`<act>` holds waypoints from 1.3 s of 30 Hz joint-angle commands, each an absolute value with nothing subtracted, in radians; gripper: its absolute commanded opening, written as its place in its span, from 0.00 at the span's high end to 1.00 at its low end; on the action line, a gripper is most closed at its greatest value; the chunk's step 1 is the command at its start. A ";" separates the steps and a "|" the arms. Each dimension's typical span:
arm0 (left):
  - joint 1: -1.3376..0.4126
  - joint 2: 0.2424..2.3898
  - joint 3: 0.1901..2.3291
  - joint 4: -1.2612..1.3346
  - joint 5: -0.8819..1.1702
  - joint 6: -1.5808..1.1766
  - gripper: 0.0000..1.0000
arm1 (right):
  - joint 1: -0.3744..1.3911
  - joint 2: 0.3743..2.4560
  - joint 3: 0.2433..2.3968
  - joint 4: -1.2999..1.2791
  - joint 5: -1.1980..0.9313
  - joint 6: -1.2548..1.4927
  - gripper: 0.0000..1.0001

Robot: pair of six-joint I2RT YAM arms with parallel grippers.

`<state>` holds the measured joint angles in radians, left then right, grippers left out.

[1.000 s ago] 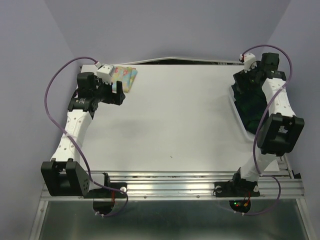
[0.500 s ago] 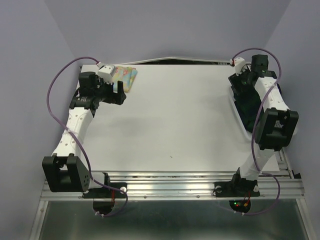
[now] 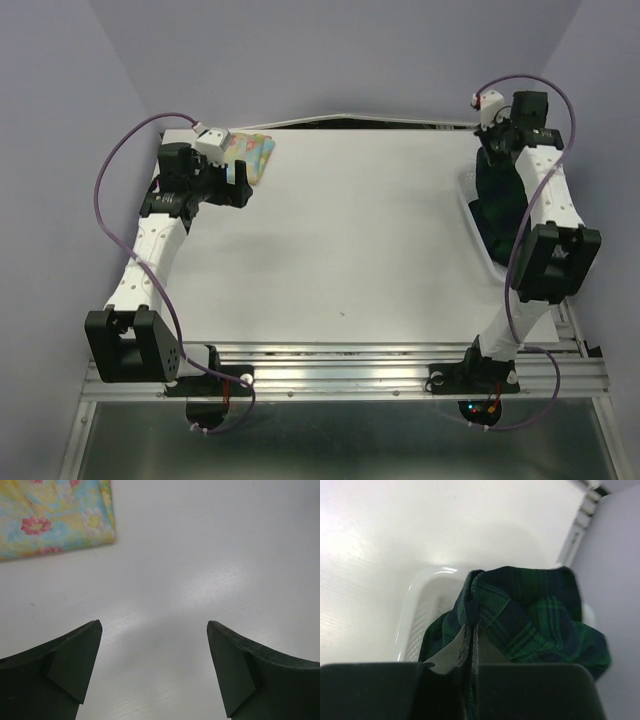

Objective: Fold and stack the skirts
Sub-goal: Grab the skirt from the pile, then move the skirt to the center of the board

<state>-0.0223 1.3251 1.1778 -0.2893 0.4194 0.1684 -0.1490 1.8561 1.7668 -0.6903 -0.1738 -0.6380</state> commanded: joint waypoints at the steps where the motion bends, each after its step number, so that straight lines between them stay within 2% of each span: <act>1: -0.025 1.296 1.178 -0.242 0.442 0.147 0.01 | -0.156 1.669 1.954 -0.631 -0.140 -0.546 0.99; 5: -0.025 1.299 1.174 -0.222 0.454 0.124 0.01 | -0.156 1.603 2.103 -0.592 -0.167 -0.422 0.99; 11: -0.023 1.315 1.166 -0.192 0.499 0.065 0.01 | -0.156 1.585 2.302 -0.390 -0.285 -0.223 0.99; 17: -0.023 1.280 1.135 -0.158 0.488 0.043 0.01 | -0.156 1.557 2.327 -0.055 -0.546 0.082 0.99; 20: -0.025 1.240 1.109 -0.123 0.482 0.037 0.01 | -0.156 1.572 2.329 0.133 -0.714 0.402 0.99; 24: -0.021 1.198 1.098 -0.095 0.482 0.035 0.01 | -0.112 1.624 2.315 0.228 -0.839 0.621 0.99; 26: -0.017 1.178 1.095 -0.086 0.486 0.037 0.02 | -0.051 1.599 2.191 0.206 -0.954 0.620 0.99; 28: -0.012 1.172 1.094 -0.086 0.491 0.037 0.02 | -0.017 1.542 2.029 0.215 -1.013 0.582 0.99; 29: -0.009 1.172 1.094 -0.087 0.505 0.046 0.02 | -0.002 1.466 1.864 0.190 -1.032 0.543 0.99; 31: -0.009 1.175 1.094 -0.104 0.515 0.061 0.04 | 0.008 1.383 1.714 0.056 -1.089 0.360 0.99; 32: -0.009 1.180 1.091 -0.116 0.546 0.090 0.07 | 0.008 1.306 1.607 -0.157 -1.101 0.117 0.99; 33: -0.009 1.183 1.089 -0.124 0.563 0.110 0.08 | 0.008 1.305 1.606 -0.302 -1.101 -0.049 0.99; 35: -0.009 1.190 1.086 -0.141 0.639 0.156 0.11 | 0.008 1.218 1.517 -0.597 -1.014 -0.281 0.99; 37: -0.009 1.227 1.091 -0.173 0.704 0.257 0.12 | 0.008 1.140 1.393 -0.881 -0.762 -0.560 0.99; 38: -0.009 1.239 1.091 -0.173 0.719 0.258 0.12 | 0.008 1.106 1.338 -0.900 -0.761 -0.561 0.99; 39: -0.009 1.253 1.094 -0.181 0.724 0.290 0.13 | 0.008 1.068 1.281 -0.910 -0.644 -0.656 0.99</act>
<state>-0.0109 1.2110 1.0927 -0.1581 0.5987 0.1482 0.0128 1.2465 1.3899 -0.5606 -0.8978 -0.1745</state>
